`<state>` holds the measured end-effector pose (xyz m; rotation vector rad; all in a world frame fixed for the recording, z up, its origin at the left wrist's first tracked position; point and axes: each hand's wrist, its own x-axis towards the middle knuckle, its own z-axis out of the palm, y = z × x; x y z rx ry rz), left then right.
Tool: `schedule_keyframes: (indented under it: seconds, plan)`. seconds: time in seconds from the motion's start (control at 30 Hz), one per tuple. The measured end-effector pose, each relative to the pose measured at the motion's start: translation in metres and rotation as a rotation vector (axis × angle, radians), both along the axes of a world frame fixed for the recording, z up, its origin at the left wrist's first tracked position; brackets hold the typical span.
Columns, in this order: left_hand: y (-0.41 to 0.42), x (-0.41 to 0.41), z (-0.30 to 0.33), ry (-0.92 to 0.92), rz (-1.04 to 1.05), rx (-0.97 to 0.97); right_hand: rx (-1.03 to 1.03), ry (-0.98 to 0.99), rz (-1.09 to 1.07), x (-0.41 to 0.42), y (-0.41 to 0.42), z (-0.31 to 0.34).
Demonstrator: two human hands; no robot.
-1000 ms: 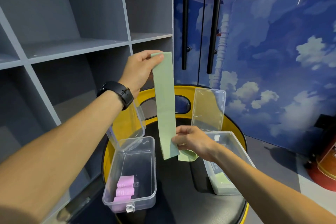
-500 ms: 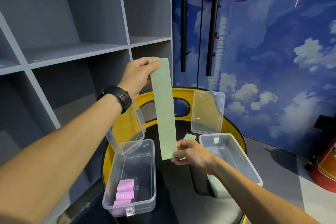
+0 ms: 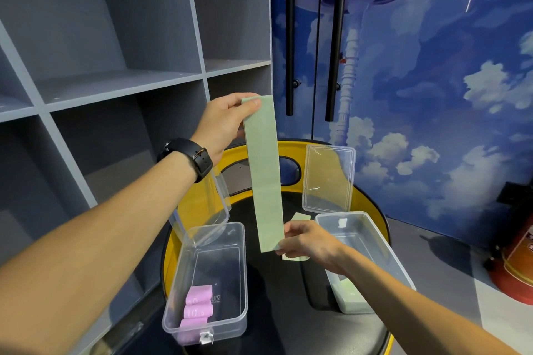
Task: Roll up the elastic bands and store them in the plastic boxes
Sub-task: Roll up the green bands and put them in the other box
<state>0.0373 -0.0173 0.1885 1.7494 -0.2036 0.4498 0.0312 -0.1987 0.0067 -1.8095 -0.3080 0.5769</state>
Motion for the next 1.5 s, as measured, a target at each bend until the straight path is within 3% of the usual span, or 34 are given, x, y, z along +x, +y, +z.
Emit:
schedule_keyframes:
  seconds: [0.1, 0.3, 0.47, 0.67, 1.03, 1.5]
  plan:
    - [-0.003, -0.004, -0.002, -0.008, -0.021, -0.009, -0.072, -0.059, -0.014, 0.004, -0.006, 0.009]
    - [-0.010, -0.007, -0.015, 0.010, -0.031, 0.045, 0.327, -0.221, -0.312, 0.011, -0.003, 0.066]
    - [-0.013, -0.010, -0.025, 0.027, -0.072, 0.077, 0.479, -0.414, -0.295, 0.008, 0.006, 0.117]
    - [-0.018, -0.016, -0.036, 0.071, -0.139, 0.060, 0.455, -0.514, -0.301, 0.006, 0.007, 0.124]
    - [-0.019, -0.024, -0.069, 0.145, -0.221, 0.049, 0.453, -0.438, -0.330, 0.000, 0.000, 0.095]
    - [-0.010, -0.026, -0.134, 0.075, -0.105, -0.219, 0.408, -0.421, -0.330, 0.002, -0.006, 0.053]
